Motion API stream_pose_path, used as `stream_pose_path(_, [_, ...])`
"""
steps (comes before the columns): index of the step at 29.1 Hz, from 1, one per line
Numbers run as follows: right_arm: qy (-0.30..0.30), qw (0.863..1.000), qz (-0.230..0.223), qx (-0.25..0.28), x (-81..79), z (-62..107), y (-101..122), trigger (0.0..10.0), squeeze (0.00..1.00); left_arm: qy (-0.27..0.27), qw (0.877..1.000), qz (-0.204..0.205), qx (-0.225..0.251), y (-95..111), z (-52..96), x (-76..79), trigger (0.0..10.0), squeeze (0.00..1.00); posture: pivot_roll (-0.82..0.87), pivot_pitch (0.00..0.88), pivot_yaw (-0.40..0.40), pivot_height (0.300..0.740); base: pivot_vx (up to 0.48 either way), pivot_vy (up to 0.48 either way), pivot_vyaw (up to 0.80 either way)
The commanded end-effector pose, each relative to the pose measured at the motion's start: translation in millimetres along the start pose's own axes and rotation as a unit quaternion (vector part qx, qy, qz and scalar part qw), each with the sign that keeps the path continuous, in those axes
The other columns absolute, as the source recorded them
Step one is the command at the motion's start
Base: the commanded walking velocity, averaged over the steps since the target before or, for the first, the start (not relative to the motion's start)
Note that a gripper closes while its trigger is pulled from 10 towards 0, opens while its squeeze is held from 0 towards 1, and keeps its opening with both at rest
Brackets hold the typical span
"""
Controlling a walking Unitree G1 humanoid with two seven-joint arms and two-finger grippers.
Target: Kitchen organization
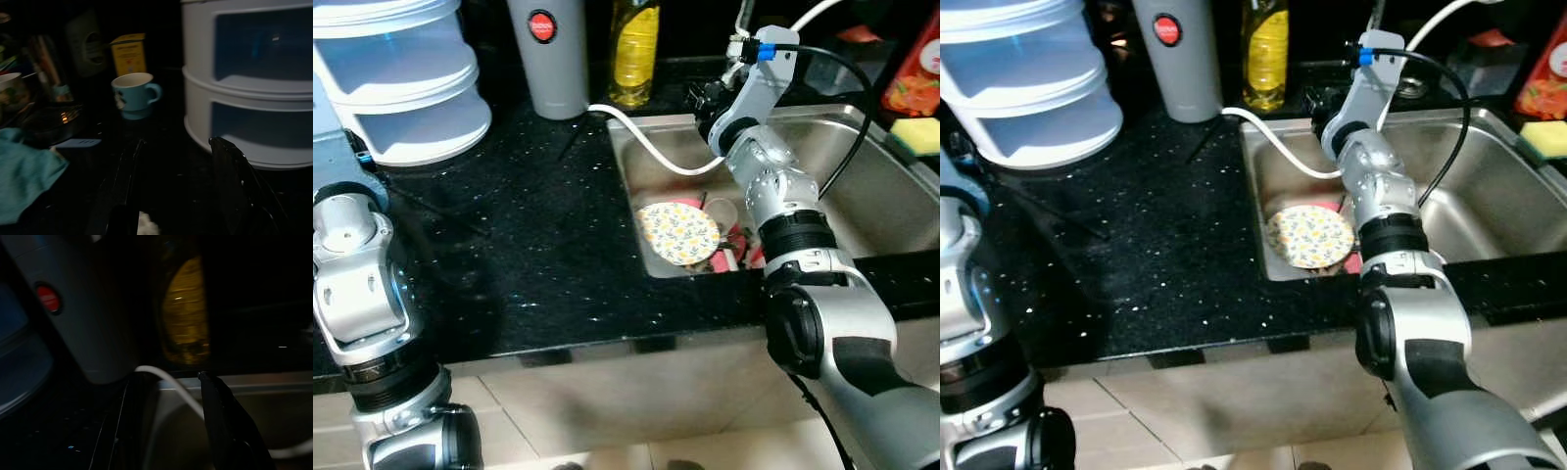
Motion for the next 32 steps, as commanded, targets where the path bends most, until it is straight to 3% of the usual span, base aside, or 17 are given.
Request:
stream_pose_path(1, [0.002,1.000,-0.002,0.004,-5.0,-2.6,4,10.0,0.00,0.001,1.000,-0.001,-0.007,-5,0.9,-0.9,10.0,0.00,0.08,0.022,-0.015,0.740,0.000,0.000,0.80])
stream_pose_path(21, [-0.025,1.000,-0.012,0.005,8.0,-2.7,6,10.0,0.00,-0.001,1.000,-0.001,-0.012,-8,1.7,1.8,10.0,0.00,0.08,0.024,-0.015,0.740,0.000,0.000,0.79])
stream_pose_path(32, [-0.036,0.999,-0.031,0.006,12.6,-2.6,6,10.0,0.00,-0.004,1.000,0.001,-0.010,-7,2.5,3.9,10.0,0.00,0.08,0.026,-0.013,0.740,0.000,0.000,0.00])
Point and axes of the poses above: a point about 5 cm out from each wrist's last joint towards the gripper, its own z axis pointing back from the gripper into the wrist, its own y axis along the axis of the wrist's last joint, x = y × z, the point moved 6 cm from there along -z, pointing out of the wrist towards the gripper, and after that the axes turned 10 degrees about -z, right-handed, at the moved point
